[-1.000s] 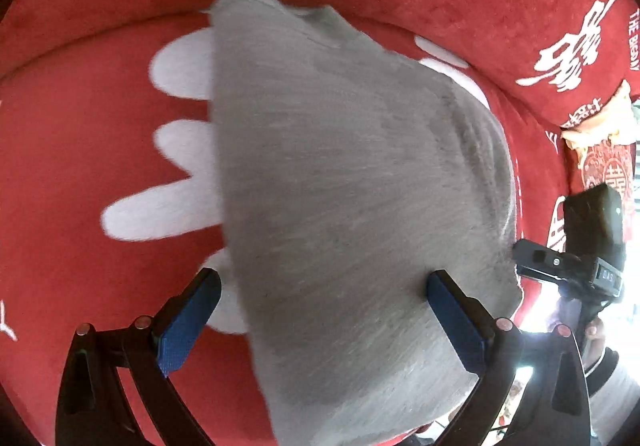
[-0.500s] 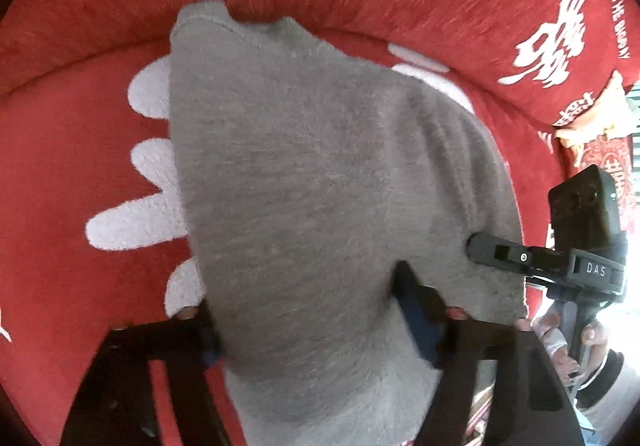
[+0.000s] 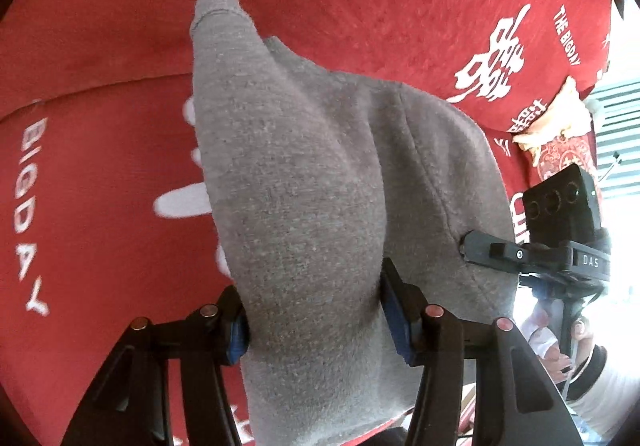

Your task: Fold small clothes

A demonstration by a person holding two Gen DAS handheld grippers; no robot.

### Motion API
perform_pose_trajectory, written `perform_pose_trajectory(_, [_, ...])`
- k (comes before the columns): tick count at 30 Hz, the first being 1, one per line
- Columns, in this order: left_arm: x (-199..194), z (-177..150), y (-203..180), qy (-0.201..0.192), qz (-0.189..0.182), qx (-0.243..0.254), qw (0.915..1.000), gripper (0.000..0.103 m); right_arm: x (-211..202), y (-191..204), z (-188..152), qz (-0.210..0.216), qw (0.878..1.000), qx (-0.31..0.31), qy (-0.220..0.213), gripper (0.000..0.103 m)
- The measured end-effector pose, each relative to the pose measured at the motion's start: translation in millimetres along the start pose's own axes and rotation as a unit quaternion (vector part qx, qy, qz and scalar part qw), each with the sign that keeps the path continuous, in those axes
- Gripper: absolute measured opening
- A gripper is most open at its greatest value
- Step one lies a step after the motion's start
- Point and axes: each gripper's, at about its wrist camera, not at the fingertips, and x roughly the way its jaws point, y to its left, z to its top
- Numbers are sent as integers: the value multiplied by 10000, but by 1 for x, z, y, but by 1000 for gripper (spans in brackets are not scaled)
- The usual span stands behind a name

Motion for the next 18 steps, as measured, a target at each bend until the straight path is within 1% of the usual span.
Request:
perform_pose_trajectory(2, [-22, -14, 18, -44, 54, -1, 10000, 57, 12, 11, -10, 48, 10000, -30, 55, 36])
perform_pose_trajectory(4, [-32, -24, 27, -73, 141, -18, 9999, 57, 22, 17, -18, 72, 9999, -54, 132, 36])
perform_pose_trajectory(7, [-50, -44, 52, -73, 273, -114, 9995, 57, 48, 25, -31, 82, 9996, -31, 271, 36])
perform_pose_trajectory(11, [-54, -66, 92, 11, 466, -403, 9981, 57, 89, 30, -44, -67, 9987, -26, 497, 36])
perform_pose_trajectory(13, [-50, -75, 112, 52, 597, -558, 9966, 57, 106, 30, -46, -312, 9978, -70, 589, 36])
perform_pose_trajectory(14, [-47, -79, 122, 76, 754, -658, 9949, 57, 113, 29, -45, -602, 9964, -110, 591, 36])
perform_pose_trajectory(15, [-44, -81, 128, 86, 891, -718, 9934, 57, 112, 28, -44, -785, 9953, -136, 558, 36])
perform_pose_trajectory(16, [-45, -85, 135, 59, 902, -773, 9929, 57, 111, 28, -43, -1017, 9935, -168, 489, 38])
perform_pose_trajectory(17, [-49, -89, 140, -14, 828, -852, 9929, 57, 106, 28, -40, -1335, 9900, -201, 404, 39])
perform_pose_trajectory(18, [-52, -91, 143, -81, 818, -887, 9927, 57, 101, 27, -39, -1753, 9837, -246, 323, 40])
